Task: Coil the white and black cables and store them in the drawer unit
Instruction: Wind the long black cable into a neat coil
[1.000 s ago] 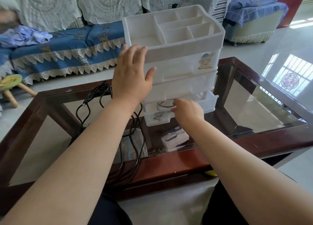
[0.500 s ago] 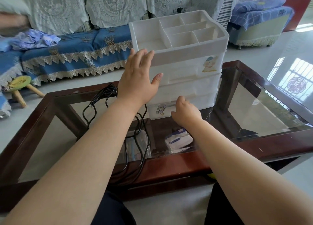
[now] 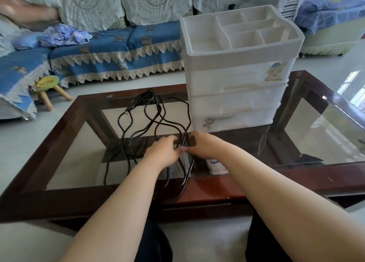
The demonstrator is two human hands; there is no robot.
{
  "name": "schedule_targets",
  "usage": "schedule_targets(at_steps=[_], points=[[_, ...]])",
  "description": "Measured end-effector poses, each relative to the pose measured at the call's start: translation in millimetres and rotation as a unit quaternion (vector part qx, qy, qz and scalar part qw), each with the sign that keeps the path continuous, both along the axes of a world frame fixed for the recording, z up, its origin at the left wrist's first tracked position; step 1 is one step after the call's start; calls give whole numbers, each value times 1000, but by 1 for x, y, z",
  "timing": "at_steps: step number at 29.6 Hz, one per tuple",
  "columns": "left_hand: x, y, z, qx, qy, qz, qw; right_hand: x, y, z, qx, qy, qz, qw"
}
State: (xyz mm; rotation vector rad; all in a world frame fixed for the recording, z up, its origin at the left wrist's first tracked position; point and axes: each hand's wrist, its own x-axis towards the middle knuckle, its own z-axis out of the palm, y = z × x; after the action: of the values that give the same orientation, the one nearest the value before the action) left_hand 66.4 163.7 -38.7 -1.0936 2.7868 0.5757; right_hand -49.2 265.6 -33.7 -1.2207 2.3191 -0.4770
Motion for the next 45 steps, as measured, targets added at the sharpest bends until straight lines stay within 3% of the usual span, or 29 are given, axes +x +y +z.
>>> schedule_targets(at_steps=[4, 6, 10, 13, 15, 17, 19, 23, 26, 28, 30, 32, 33, 35, 37, 40, 43, 45], points=[[1, -1, 6, 149, 110, -13, 983, 13, -11, -8, 14, -41, -19, 999], [6, -7, 11, 165, 150, -17, 975, 16, -15, -7, 15, -34, -17, 999], [16, -28, 11, 76, 186, 15, 979, 17, -18, -5, 60, 7, 12, 998], [19, -46, 6, -87, 196, 70, 974, 13, -17, -3, 110, 58, 73, 990], [22, -62, 4, -168, 140, 120, 968, 11, -18, 0, 112, 62, 83, 988], [26, -76, 3, -82, 75, 187, 976, 11, -20, 2, 96, 66, 72, 991], [27, -83, 4, 68, 88, 207, 972, 11, -22, 4, 69, 61, 55, 994], [31, -76, 12, 164, 97, 84, 978, 10, -33, 9, -41, -34, -13, 998], [35, -56, 21, 313, 64, -22, 947, 5, -47, 7, -94, -78, -75, 990], [38, -42, 26, 364, 4, -83, 928, 8, -52, 5, -104, -138, -107, 979], [41, -36, 29, 345, -15, -99, 933, 17, -52, 2, -81, -177, -120, 974], [44, -41, 31, 246, 57, -32, 967, 24, -49, -3, -12, -90, -64, 994], [45, -49, 31, 152, 112, 21, 982, 27, -48, -4, 32, -21, -30, 999], [51, -70, 30, -31, 200, 138, 970, 35, -45, -3, 83, 55, 12, 995], [60, -97, 19, -89, 166, 214, 958, 39, -43, -1, 99, 46, 24, 994], [70, -119, 1, 38, 63, 269, 960, 42, -39, 6, 117, 41, 45, 991], [72, -121, -1, 145, 129, 265, 945, 42, -32, 14, 119, 51, 31, 991], [73, -122, 1, 191, 166, 245, 936, 41, -31, 18, 70, 93, 4, 993]])
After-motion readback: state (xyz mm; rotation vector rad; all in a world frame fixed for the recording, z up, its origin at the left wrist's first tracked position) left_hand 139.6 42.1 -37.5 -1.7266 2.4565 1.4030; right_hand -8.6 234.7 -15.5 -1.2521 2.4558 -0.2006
